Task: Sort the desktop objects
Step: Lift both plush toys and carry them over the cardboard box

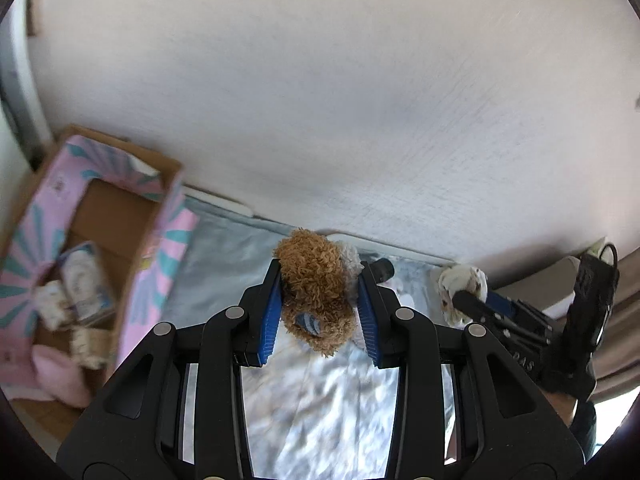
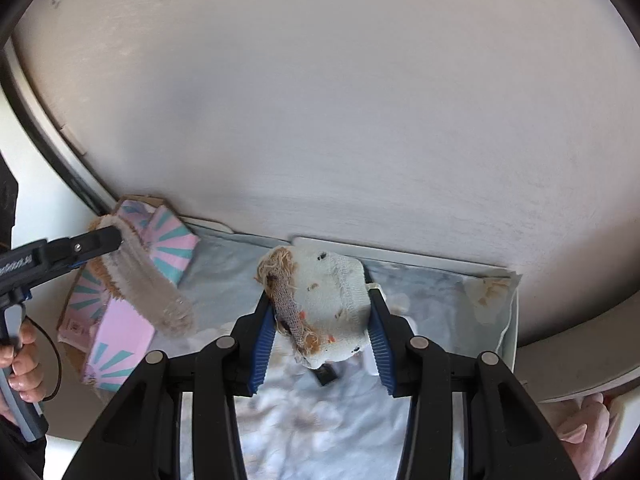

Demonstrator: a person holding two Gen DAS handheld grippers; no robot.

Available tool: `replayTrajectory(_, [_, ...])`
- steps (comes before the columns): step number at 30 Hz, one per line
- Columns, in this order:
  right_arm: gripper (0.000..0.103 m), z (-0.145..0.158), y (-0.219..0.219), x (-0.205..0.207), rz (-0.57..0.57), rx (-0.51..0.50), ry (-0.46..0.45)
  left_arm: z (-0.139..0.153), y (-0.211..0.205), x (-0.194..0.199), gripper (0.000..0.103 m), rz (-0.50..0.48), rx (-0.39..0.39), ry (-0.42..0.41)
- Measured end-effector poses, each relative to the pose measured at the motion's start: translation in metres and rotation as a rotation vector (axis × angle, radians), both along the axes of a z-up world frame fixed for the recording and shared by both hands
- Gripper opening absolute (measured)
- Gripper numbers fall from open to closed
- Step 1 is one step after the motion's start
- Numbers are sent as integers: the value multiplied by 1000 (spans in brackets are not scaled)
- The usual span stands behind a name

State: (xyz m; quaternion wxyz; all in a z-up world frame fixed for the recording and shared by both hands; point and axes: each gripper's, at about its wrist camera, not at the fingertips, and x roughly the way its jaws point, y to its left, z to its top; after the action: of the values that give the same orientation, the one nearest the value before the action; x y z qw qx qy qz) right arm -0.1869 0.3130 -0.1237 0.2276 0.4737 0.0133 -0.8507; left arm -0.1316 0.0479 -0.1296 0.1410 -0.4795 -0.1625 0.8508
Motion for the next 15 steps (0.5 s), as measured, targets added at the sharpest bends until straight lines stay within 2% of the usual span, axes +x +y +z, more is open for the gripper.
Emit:
replayTrajectory(6, [41, 26, -31, 9, 57, 9, 28, 34, -37, 22, 31, 31, -13, 36])
replayTrajectory(9, [41, 36, -43, 14, 97, 14, 48, 44, -56, 30, 31, 53, -12, 53])
replayTrajectory(15, [41, 50, -99, 23, 190, 17, 67, 54, -103, 39, 31, 115, -6, 70])
